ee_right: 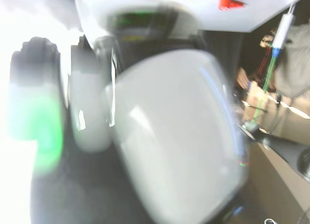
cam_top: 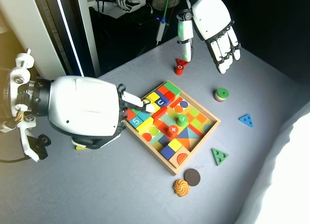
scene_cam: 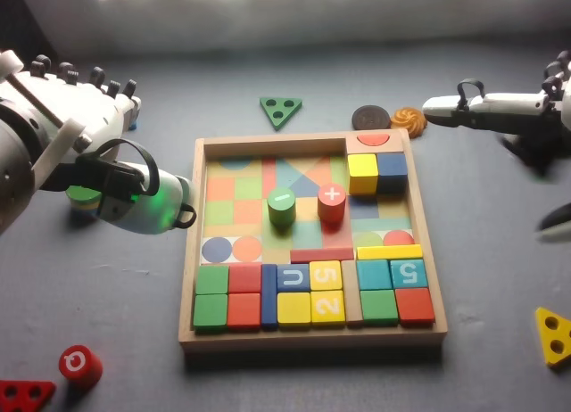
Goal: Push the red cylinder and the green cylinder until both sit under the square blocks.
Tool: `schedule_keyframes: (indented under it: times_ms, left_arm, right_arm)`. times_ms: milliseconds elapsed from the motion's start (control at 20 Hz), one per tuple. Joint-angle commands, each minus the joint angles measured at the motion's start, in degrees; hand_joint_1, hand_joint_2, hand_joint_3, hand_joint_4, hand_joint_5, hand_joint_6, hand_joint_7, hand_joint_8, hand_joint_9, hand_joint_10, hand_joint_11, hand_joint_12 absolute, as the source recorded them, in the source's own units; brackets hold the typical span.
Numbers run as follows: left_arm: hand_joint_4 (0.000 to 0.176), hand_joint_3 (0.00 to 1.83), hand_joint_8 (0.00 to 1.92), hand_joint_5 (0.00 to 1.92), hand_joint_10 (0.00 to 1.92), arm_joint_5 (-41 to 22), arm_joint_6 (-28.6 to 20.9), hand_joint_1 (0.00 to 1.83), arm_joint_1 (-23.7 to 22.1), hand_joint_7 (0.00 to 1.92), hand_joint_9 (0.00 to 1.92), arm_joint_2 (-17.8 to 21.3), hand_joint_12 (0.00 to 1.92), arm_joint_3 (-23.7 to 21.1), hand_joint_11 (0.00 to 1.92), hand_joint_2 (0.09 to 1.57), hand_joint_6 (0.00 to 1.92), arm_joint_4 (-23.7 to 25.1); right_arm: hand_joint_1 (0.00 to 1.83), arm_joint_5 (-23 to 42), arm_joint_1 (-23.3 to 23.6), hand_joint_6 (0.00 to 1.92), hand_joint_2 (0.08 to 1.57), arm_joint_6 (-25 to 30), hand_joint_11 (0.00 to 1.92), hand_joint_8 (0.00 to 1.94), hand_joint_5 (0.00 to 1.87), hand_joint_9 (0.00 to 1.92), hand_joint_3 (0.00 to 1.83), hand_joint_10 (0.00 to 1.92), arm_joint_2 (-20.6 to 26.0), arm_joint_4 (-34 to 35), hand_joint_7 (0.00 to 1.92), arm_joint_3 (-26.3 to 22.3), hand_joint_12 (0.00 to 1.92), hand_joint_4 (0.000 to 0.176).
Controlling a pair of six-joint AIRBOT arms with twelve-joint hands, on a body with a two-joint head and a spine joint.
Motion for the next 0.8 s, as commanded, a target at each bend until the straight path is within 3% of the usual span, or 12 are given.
schedule_keyframes:
  times_ms: [0,200,450,500,550,750]
  left_arm:
    - [0.000,0.05,0.00,0.00,0.00,-0.9,-0.1,0.00,-0.8,0.00,0.00,0.7,0.00,-0.2,0.00,1.20,0.00,4.5]
    - [0.000,0.05,0.00,0.03,0.00,-1.0,-0.1,0.00,-0.8,0.00,0.00,0.6,0.00,-0.2,0.00,1.21,0.01,4.5]
    - [0.000,0.02,0.00,0.09,0.00,-1.4,-0.2,0.00,-1.0,0.02,0.00,0.5,0.00,-0.2,0.00,1.23,0.00,4.2]
    - [0.000,0.02,0.00,0.03,0.00,-1.4,-0.2,0.00,-1.0,0.00,0.00,0.5,0.00,-0.2,0.00,1.22,0.00,4.2]
    - [0.000,0.02,0.00,0.04,0.00,-1.4,-0.2,0.00,-1.0,0.00,0.00,0.5,0.00,-0.2,0.00,1.22,0.01,4.2]
    - [0.000,0.01,0.00,0.01,0.00,-1.4,-0.2,0.00,-1.0,0.00,0.00,0.5,0.00,-0.2,0.00,1.23,0.00,4.0]
  right_arm:
    - [0.00,2.8,1.0,0.00,1.15,0.6,0.00,0.00,0.00,0.00,0.06,0.00,0.5,2.2,0.00,-0.1,0.00,0.000]
    - [0.00,2.1,1.5,0.00,1.18,0.5,0.00,0.00,0.00,0.00,0.02,0.00,0.3,0.4,0.00,0.1,0.00,0.000]
    - [0.00,-0.4,5.7,0.00,1.18,0.7,0.00,0.00,0.00,0.00,0.02,0.00,-3.2,-11.8,0.00,1.3,0.00,0.000]
    - [0.00,-0.5,6.2,0.00,1.18,1.0,0.00,0.00,0.00,0.00,0.02,0.00,-4.9,-12.8,0.00,2.9,0.00,0.000]
    - [0.00,-0.5,6.6,0.00,1.18,2.5,0.00,0.00,0.00,0.00,0.02,0.00,-6.1,-14.3,0.00,4.1,0.00,0.000]
    - [0.00,-0.7,10.0,0.01,1.20,15.2,0.01,0.01,0.01,0.02,0.02,0.01,-12.2,-31.0,0.02,10.1,0.01,0.000]
